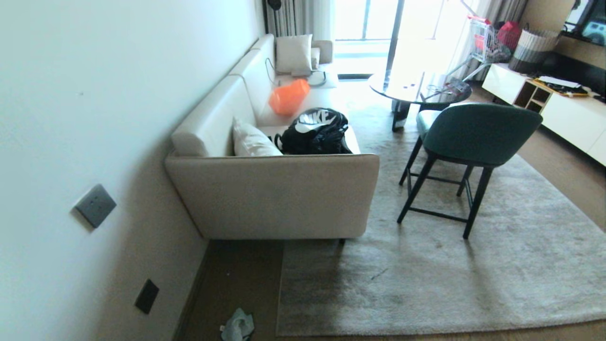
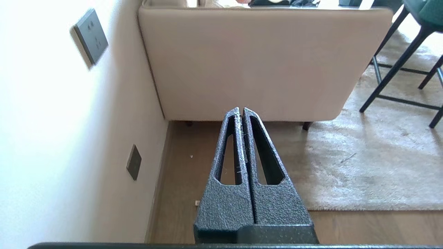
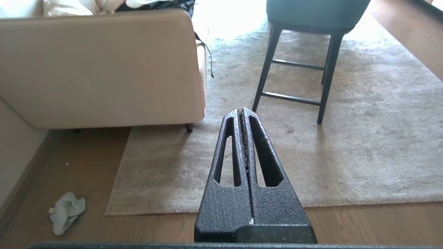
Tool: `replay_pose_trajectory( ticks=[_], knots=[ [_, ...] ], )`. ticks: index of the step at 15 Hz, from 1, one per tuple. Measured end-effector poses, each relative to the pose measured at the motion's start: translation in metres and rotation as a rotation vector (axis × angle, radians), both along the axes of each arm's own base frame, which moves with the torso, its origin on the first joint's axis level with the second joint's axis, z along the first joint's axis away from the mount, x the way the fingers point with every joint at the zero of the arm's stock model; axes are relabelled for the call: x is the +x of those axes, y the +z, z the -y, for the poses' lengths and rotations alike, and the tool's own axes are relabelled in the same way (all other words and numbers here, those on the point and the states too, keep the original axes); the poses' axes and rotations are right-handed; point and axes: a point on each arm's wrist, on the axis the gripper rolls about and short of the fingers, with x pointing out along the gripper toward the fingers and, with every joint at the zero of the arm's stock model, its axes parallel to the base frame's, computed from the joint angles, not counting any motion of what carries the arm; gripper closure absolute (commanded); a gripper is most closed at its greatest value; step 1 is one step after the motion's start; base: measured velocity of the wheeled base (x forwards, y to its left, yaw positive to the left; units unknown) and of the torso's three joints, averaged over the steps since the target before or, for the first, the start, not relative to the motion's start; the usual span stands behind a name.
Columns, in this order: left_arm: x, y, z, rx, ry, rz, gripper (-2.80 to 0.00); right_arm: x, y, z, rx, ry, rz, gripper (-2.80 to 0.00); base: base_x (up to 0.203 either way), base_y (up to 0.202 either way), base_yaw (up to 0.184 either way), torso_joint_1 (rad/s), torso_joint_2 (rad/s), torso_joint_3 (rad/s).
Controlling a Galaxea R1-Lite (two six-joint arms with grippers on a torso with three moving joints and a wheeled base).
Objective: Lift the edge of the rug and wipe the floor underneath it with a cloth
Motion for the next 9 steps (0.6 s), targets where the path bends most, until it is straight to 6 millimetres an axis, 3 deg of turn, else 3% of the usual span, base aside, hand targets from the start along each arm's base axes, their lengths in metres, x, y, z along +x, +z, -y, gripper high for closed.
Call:
replay_pose_trajectory(
  ticks=[9],
  knots=[
    [0.0, 0.0, 0.0, 0.0, 0.0, 0.0, 0.0, 0.0, 0.0, 0.0, 0.0, 0.0, 0.0, 0.0, 0.0, 0.0, 0.0, 0.218, -0.57, -0.354]
  ],
)
